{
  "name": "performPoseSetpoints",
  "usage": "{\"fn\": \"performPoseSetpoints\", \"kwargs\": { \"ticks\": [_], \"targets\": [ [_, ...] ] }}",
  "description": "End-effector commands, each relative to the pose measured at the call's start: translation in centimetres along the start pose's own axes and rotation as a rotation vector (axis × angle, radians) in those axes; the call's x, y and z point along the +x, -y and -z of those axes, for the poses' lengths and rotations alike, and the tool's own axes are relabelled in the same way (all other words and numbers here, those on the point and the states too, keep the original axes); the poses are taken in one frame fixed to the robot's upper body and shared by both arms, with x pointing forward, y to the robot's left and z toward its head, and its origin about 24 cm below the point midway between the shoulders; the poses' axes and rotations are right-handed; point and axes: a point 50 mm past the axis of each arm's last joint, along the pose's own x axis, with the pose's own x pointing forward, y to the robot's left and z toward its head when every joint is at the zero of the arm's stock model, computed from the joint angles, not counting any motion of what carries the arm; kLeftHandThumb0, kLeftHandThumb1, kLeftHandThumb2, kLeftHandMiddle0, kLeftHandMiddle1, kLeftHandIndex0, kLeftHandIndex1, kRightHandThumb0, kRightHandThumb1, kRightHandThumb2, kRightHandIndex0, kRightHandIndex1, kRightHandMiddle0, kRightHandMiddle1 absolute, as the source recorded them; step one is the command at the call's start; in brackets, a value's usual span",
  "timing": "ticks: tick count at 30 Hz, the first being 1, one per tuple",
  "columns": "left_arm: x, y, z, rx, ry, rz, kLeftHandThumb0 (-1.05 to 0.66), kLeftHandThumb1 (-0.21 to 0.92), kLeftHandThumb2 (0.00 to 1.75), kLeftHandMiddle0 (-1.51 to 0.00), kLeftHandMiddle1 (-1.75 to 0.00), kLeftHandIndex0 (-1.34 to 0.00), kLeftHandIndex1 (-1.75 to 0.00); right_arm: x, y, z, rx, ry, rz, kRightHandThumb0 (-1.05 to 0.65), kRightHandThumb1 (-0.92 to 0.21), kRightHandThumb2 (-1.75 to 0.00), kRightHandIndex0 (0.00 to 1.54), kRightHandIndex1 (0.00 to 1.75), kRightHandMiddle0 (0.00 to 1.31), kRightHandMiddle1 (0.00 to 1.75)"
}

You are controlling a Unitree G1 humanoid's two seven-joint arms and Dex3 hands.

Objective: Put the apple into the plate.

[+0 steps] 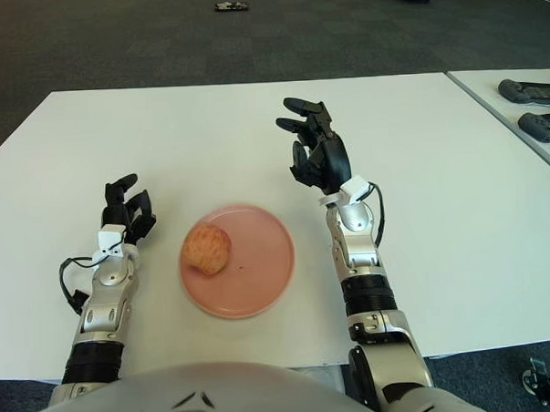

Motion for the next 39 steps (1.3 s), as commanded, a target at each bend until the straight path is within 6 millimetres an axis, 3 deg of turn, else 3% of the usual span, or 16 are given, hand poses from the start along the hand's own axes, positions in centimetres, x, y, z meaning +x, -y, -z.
{"fn": "performPoseSetpoints", "kwargs": {
  "ticks": [1,2,5,9,20,31,39],
  "targets": [
    [-0.1,-0.4,0.3,0.021,-0.022,-0.009,-0.79,0.92,0.73,-0.28,-0.65,0.00,-0.98,0.0,0.2,-0.3,-0.003,0.007,0.008,-0.87,-0.92,-0.73,0.17,0.80,0.00,0.90],
    [-0.1,-0.4,0.3,0.021,-0.023,-0.010,-0.79,0.92,0.73,-0.28,-0.65,0.00,-0.99,0.0,0.2,-0.3,-0.003,0.007,0.008,-0.87,-0.92,-0.73,0.17,0.80,0.00,0.90],
    [-0.1,-0.3,0.3,0.020,-0.023,-0.011,-0.79,0.92,0.73,-0.28,-0.64,0.00,-0.99,-3.3,-0.2,7.6,0.021,-0.505,0.201,-0.77,-0.90,-0.77,0.15,0.94,0.00,0.93],
    [-0.2,-0.3,0.3,0.021,-0.021,-0.012,-0.78,0.92,0.73,-0.28,-0.64,0.00,-0.99,-5.0,-0.1,10.6,0.014,-0.688,0.252,-0.65,-0.92,-0.73,0.15,1.02,0.00,0.94],
    [-0.2,-0.3,0.2,0.027,-0.018,-0.007,-0.78,0.92,0.75,-0.28,-0.65,0.00,-0.96,-4.9,0.0,10.7,0.027,-0.674,0.280,-0.61,-0.92,-0.70,0.19,1.03,0.00,1.03],
    [-0.2,-0.3,0.2,0.026,-0.020,-0.006,-0.77,0.92,0.75,-0.28,-0.65,0.00,-0.97,-5.3,0.2,10.9,0.029,-0.671,0.288,-0.65,-0.92,-0.73,0.18,1.00,0.00,0.96],
    [-0.1,-0.3,0.3,0.025,-0.023,-0.012,-0.76,0.92,0.75,-0.28,-0.65,0.00,-0.97,-5.4,0.4,11.0,0.037,-0.654,0.300,-0.66,-0.92,-0.75,0.19,0.97,0.00,1.02]
  ]
}}
